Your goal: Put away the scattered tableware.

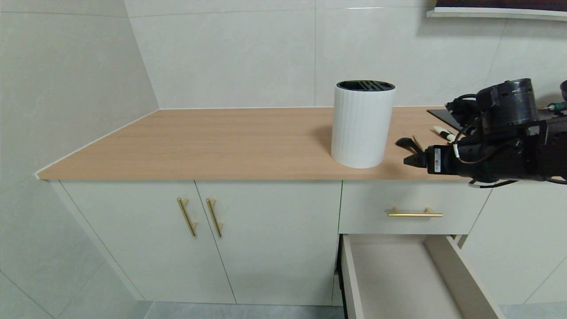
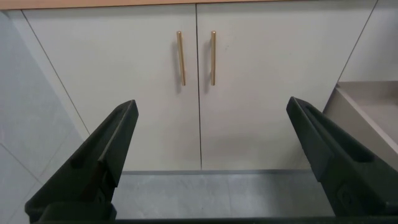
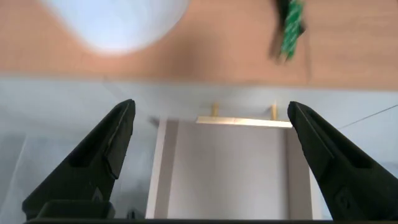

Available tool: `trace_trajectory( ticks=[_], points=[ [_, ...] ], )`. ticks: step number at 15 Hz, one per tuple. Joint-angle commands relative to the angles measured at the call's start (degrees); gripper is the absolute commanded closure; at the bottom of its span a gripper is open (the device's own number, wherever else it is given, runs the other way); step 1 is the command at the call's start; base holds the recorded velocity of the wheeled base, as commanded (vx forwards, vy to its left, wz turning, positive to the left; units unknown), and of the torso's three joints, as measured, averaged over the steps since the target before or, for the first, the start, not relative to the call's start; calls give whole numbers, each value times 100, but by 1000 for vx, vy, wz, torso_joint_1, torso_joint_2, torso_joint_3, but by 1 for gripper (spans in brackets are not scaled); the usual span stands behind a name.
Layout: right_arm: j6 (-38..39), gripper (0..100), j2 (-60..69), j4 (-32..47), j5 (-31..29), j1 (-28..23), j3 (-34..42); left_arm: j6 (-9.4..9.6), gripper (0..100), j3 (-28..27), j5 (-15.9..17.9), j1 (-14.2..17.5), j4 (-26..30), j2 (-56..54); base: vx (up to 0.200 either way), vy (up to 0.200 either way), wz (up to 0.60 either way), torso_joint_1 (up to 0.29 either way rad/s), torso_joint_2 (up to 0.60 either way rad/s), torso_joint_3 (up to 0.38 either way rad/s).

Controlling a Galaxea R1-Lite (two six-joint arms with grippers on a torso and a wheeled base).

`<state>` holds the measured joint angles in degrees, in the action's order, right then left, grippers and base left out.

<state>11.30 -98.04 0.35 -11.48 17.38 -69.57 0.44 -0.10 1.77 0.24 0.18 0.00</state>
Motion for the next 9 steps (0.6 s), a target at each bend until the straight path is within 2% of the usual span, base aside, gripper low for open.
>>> trace_trajectory(
  ticks=[1, 5, 9],
  points=[
    [109, 0, -576, 0, -267, -165, -443, 0, 0, 1, -1, 2, -1, 0, 0, 0, 0, 0, 0, 0],
    [373, 0, -901, 9, -689, -534, -874, 0, 0, 1, -1, 2, -1, 0, 0, 0, 0, 0, 0, 0],
    [373, 0, -1279, 9, -803, -666, -997, 0, 0, 1, -1, 2, -1, 0, 0, 0, 0, 0, 0, 0]
  ],
)
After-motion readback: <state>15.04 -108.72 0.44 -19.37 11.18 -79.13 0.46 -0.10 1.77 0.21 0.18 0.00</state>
